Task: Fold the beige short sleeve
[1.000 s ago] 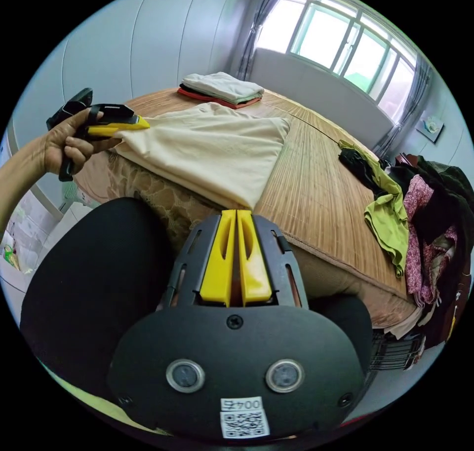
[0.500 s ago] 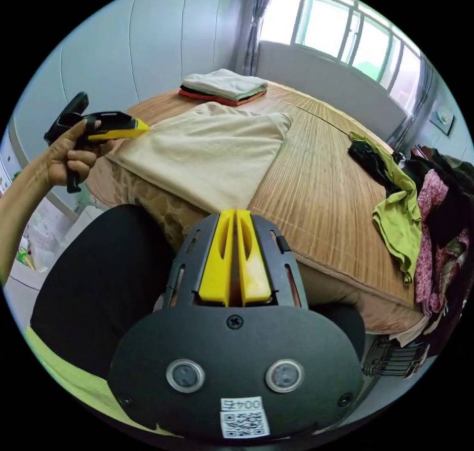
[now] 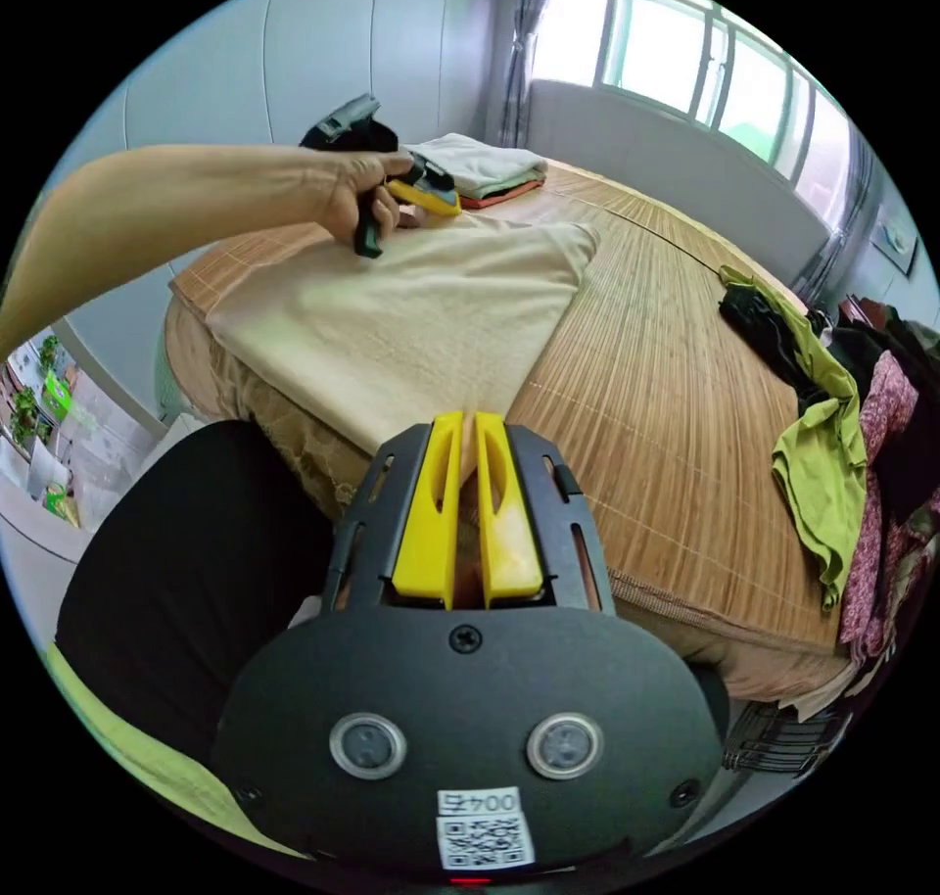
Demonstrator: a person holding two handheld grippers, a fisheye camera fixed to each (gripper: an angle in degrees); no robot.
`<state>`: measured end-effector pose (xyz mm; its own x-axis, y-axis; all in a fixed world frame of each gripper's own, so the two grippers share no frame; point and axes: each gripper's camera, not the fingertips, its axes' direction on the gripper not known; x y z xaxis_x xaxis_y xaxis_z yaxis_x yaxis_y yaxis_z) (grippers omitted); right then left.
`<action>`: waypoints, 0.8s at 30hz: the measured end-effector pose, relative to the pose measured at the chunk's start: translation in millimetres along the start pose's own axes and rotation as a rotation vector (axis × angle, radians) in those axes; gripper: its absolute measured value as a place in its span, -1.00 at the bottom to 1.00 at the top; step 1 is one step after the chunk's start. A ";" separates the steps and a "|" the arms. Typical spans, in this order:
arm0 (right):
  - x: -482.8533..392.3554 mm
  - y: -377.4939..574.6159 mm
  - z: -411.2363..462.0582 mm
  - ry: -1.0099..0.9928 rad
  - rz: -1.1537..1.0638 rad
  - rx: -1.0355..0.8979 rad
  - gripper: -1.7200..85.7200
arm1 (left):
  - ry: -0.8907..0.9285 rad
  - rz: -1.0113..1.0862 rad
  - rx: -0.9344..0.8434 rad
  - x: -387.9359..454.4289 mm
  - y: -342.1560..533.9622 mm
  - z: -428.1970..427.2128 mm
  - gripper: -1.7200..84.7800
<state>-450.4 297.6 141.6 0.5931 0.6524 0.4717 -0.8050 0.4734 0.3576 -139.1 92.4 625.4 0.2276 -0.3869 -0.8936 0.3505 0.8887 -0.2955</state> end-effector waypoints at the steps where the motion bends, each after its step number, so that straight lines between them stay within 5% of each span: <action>1: 6.7 3.3 0.5 -0.022 0.018 -0.001 -0.87 | 0.068 -0.043 0.021 -15.7 0.2 0.6 -0.96; 9: 83.6 1.9 -17.6 -0.170 0.143 0.067 -0.80 | 0.344 0.008 0.091 -6.0 28.5 -64.5 -0.96; 14: 218.7 -75.4 37.5 -0.505 0.447 0.054 -0.70 | 0.233 0.103 0.046 -16.4 100.0 -96.3 -0.96; 24: 226.5 -145.8 138.1 -0.343 0.314 -0.212 -0.88 | 0.311 -0.166 0.108 -103.9 166.5 -78.8 -0.96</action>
<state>-197.3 294.7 307.6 0.2627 0.5676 0.7803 -0.9083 0.4184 0.0015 -176.0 299.9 642.4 -0.1215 -0.4158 -0.9013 0.4569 0.7826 -0.4227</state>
